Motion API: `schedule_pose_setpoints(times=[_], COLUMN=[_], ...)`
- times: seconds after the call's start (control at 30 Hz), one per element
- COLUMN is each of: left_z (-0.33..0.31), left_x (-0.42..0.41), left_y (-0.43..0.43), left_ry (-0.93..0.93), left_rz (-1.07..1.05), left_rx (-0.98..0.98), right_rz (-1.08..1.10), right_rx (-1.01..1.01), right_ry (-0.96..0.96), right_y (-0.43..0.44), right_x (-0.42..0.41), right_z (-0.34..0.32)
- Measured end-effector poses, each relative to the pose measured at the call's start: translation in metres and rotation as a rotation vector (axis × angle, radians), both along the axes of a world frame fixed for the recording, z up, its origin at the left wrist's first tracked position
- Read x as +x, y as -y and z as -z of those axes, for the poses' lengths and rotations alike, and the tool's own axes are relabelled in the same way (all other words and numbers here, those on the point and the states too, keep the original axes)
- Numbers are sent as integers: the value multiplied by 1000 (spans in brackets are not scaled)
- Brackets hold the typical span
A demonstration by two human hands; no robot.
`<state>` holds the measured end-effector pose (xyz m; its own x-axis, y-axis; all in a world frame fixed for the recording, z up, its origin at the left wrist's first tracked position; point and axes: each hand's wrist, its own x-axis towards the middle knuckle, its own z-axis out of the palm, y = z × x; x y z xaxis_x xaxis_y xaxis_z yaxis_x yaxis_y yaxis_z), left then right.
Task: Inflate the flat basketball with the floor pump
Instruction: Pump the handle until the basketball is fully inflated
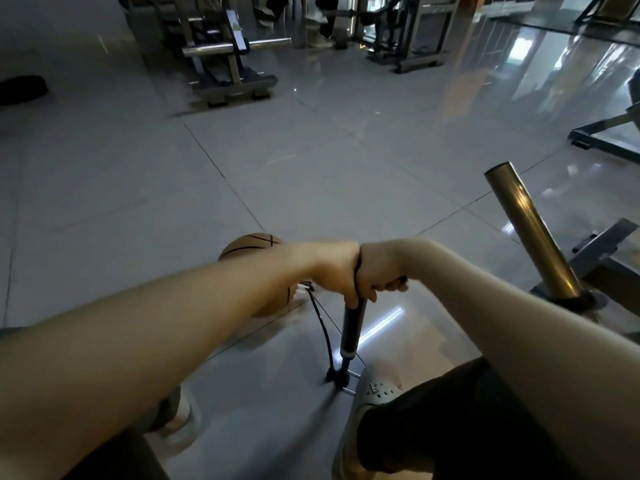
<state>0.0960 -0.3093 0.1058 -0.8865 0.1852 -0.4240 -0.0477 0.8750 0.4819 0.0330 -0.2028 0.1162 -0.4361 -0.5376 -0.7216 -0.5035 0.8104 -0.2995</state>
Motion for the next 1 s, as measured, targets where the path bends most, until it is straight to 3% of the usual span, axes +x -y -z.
schedule_pose_setpoints(times=[0.13,0.4,0.63,0.73,0.9,1.0], left_z=[71,141,105,61,-27,-23], left_x=[9,31,35,23,-8,-7], left_y=[-6,-23,-21,-8,11,10], left_ry=[-115,-129,9,45,-18,-39], left_rz=[-10,-32,3,3,-45,-55], left_rx=[-308,-363,-314,-229,-165,-162], right_rz=[-38,-80,-71,-75,1,-1], right_rx=[34,2,81,5,-146,-119], right_ry=[-81,-104,-103,-74,-39,-40], right_y=[-3,-14,-13,-11,2,6], right_x=[5,22,35,22,-9,-9], right_z=[66,144,105,60,-26,-15])
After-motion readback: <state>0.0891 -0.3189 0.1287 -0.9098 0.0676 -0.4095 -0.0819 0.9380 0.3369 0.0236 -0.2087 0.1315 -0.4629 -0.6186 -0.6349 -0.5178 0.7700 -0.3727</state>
